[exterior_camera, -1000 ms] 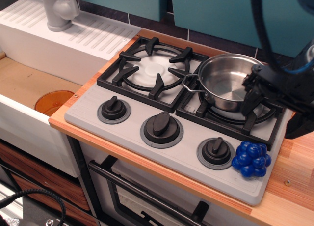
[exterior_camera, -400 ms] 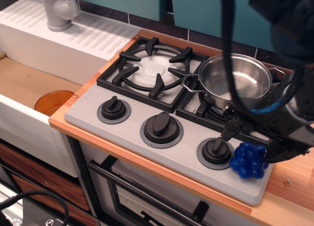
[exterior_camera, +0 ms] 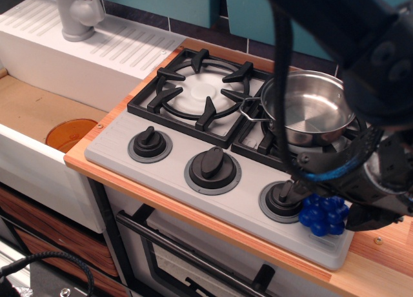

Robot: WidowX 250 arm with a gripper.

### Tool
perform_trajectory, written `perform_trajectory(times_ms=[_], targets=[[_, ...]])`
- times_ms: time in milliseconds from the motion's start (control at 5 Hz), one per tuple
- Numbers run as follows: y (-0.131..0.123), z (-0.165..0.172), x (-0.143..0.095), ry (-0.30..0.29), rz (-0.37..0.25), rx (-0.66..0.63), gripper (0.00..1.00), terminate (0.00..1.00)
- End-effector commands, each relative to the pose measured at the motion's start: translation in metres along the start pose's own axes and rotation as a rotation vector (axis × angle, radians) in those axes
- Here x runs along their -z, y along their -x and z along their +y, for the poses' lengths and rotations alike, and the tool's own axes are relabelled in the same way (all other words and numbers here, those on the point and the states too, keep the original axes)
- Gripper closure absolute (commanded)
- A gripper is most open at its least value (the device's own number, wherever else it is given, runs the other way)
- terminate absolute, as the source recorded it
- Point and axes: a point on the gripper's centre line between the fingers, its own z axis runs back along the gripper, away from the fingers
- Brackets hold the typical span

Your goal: Put pot or pan on stove and put blueberry in pot or pan

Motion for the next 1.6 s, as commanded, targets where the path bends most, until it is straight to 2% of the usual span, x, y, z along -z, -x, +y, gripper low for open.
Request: perform_trajectory(times_ms=[0, 200, 400, 800, 1000, 1400], targets=[[-0.01, -0.011, 0.004, 0.032, -0.046, -0.023, 0.0, 0.0], [-0.013, -0.015, 0.006, 0.026, -0.044, -0.039, 1.0, 0.0], [-0.017, -0.015, 0.004, 0.025, -0.038, -0.038, 1.0, 0.0], [-0.03, -0.009, -0.025, 0.009, 0.031, -0.048, 1.0, 0.0], [-0.045, -0.001, -0.035, -0.005, 0.05, -0.039, 1.0, 0.0], [-0.104, 0.04, -0.027, -0.012, 0.047, 0.02, 1.0, 0.0]])
